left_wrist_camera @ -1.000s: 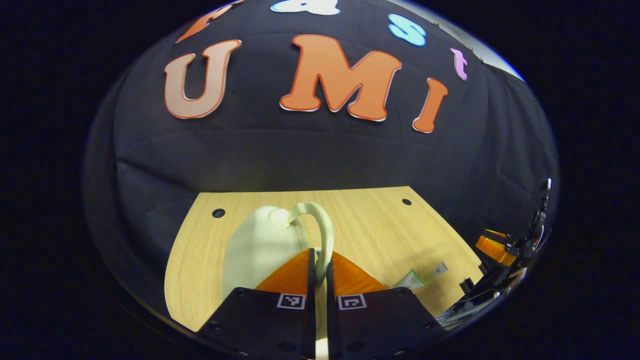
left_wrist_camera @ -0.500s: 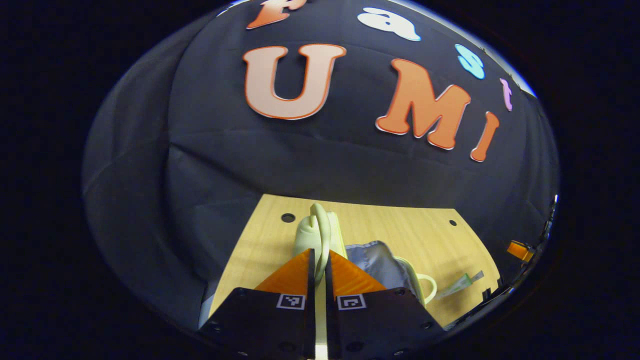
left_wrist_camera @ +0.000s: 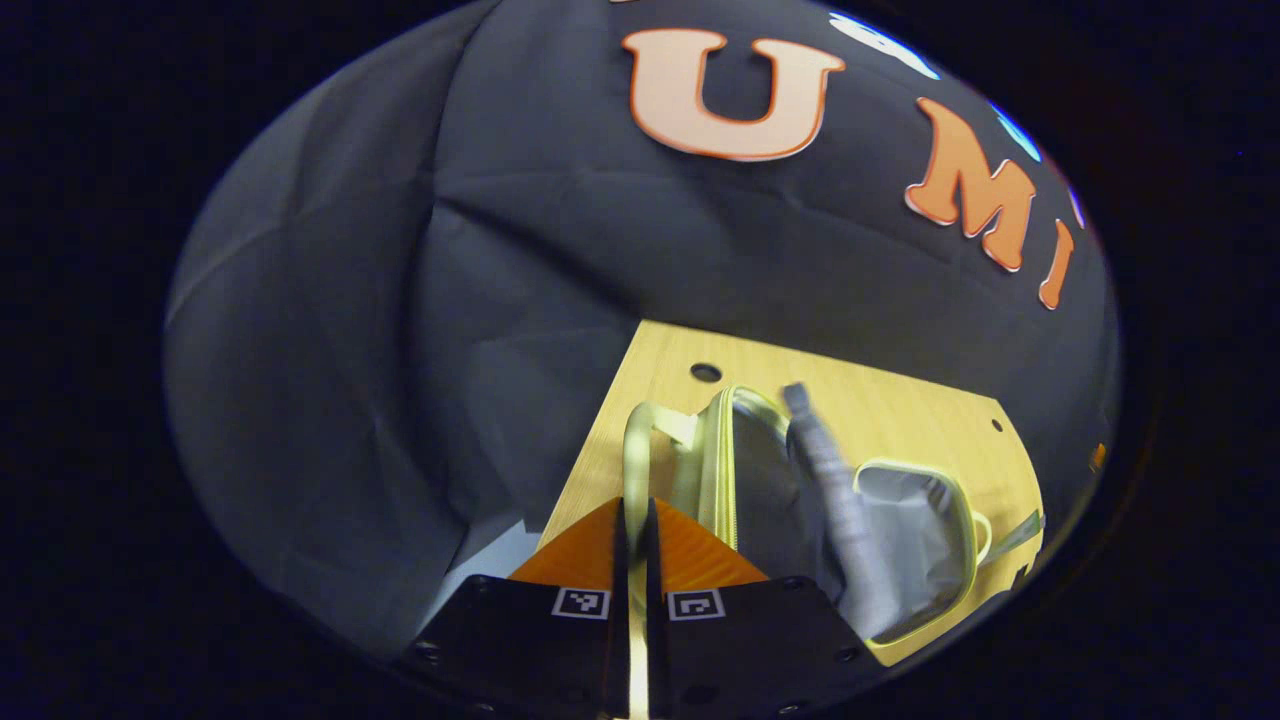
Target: First open the suitcase, pack the skin care products into it, and then close the suitcase.
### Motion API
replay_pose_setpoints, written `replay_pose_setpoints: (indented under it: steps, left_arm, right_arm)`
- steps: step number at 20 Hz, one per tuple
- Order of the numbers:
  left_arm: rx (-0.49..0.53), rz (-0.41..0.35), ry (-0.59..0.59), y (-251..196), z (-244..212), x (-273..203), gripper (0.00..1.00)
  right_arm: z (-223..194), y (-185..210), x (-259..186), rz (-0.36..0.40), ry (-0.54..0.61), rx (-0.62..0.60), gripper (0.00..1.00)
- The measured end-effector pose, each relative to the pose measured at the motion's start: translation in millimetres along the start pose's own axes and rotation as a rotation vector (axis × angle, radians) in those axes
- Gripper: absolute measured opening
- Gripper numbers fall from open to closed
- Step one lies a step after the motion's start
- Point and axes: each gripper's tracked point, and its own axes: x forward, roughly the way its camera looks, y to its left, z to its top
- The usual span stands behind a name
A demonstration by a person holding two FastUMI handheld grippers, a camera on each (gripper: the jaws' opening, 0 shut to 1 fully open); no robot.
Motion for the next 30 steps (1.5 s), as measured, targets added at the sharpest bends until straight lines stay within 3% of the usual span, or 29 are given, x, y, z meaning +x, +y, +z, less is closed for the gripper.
replay_pose_setpoints:
  steps: [5,10,12,14,15,18,19,20,25,28,30]
  left_arm:
    - [-0.071,0.035,0.091,30.7,-61.2,42.2,0.07]
    - [-0.074,0.048,0.146,46.6,-96.6,72.3,0.08]
    - [-0.053,0.082,0.159,48.4,-102.7,77.7,0.19]
    - [-0.037,0.08,0.143,44.6,-97.3,78.3,0.21]
    - [-0.022,0.075,0.123,44.3,-89.3,73.4,0.25]
    - [0.037,0.062,0.092,39.0,-70.9,56.0,0.79]
    - [0.05,0.052,0.079,31.2,-64.6,50.3,0.84]
    - [0.063,0.044,0.064,23.9,-57.0,44.2,0.8]
    - [0.151,0.02,-0.071,-48.9,-6.6,-7.0,0.8]
    - [0.207,-0.044,-0.135,-128.5,22.2,-33.6,1.0]
    - [0.233,-0.076,-0.199,-176.8,40.0,-49.8,1.0]
  right_arm:
    - [1.0,3.9,3.0,-0.024,0.005,-0.042,0.95]
    - [-3.9,3.7,4.4,-0.051,0.026,-0.052,0.95]
    - [-8.7,5.6,5.1,-0.055,0.039,-0.069,0.95]
    - [-11.7,7.0,3.4,-0.063,0.047,-0.083,0.95]
    - [-11.5,6.0,3.0,-0.068,0.044,-0.087,0.95]
    - [-9.1,4.3,1.3,-0.07,0.039,-0.082,0.95]
    - [-9.6,4.9,0.2,-0.068,0.036,-0.08,0.95]
    - [-8.1,4.4,-0.8,-0.068,0.031,-0.08,0.95]
    - [-8.8,-5.0,-5.7,-0.079,0.008,-0.102,0.95]
    - [-8.3,-10.5,-8.0,-0.076,0.0,-0.091,0.95]
    - [-9.8,-15.3,-11.0,-0.082,-0.011,-0.099,0.95]
